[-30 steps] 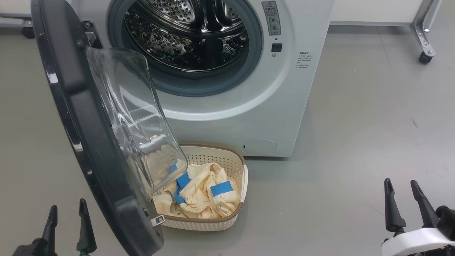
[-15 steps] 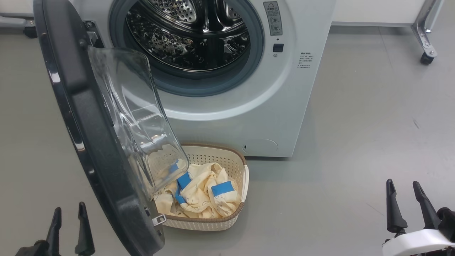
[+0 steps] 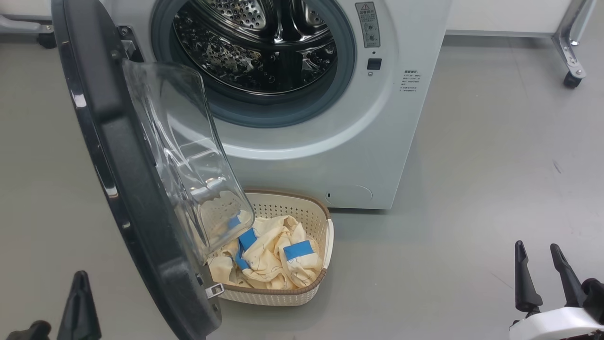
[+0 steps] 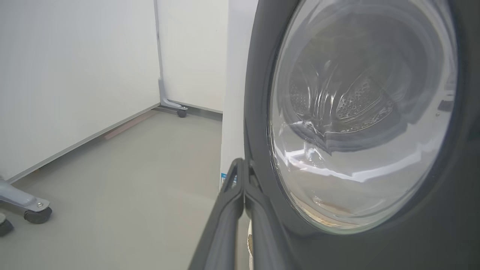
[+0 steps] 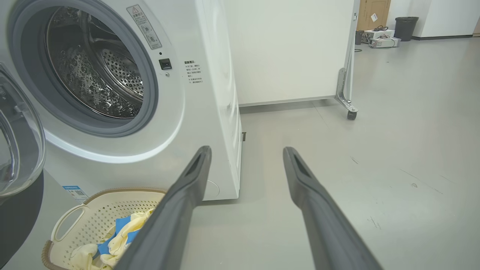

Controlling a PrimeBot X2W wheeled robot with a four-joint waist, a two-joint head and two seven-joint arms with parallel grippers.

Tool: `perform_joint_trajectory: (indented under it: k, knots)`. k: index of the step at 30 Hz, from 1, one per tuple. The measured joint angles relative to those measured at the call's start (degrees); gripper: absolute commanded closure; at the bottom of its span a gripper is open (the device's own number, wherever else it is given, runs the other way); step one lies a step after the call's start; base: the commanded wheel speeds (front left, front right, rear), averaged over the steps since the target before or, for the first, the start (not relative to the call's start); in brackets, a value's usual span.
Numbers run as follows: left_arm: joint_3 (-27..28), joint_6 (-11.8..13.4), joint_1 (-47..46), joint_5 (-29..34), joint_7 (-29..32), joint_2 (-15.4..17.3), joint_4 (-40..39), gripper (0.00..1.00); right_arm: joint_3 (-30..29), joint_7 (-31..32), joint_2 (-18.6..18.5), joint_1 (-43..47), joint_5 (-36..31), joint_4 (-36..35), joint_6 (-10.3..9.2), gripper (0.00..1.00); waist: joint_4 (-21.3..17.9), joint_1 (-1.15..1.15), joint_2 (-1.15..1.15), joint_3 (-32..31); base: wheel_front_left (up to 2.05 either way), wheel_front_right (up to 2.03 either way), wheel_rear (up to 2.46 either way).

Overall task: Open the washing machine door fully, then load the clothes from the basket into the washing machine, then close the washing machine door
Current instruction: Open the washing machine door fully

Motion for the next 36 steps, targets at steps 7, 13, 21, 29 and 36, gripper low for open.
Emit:
perform_joint_trajectory:
  k: [7,13,21,29,36]
  knots:
    - [4.9,2.76,-1.77,-3.89,0.0,-0.02,-6.02,1.0,-1.82,0.0,0.27,0.64,-0.32,-0.21,0.07,0.0,1.31,0.0,0.0,0.32,0.0,0.0,0.0]
    - [8.09,4.6,-5.98,-5.61,-0.02,-0.07,-15.75,1.0,-2.41,0.0,0.8,0.71,-0.99,-0.3,0.23,0.0,2.77,0.0,0.0,0.63,0.0,0.0,0.0]
    - [5.57,3.9,-10.79,-3.23,-0.09,-0.07,-30.07,1.0,-3.15,0.01,1.05,0.94,-1.52,-0.29,0.54,0.0,4.94,0.0,0.0,0.48,0.0,0.0,0.0]
    - [-8.51,0.49,-11.96,-2.85,-0.25,-0.01,-39.12,1.0,-2.91,0.01,1.75,1.15,-1.64,-0.27,0.55,0.0,6.48,0.0,0.0,0.06,0.0,0.0,0.0]
    - [-21.58,-0.48,-6.73,-3.64,2.08,0.12,-37.32,1.0,-2.19,0.02,1.93,1.99,-1.82,-0.02,0.55,0.0,7.06,0.0,0.0,-0.43,0.0,0.0,0.0]
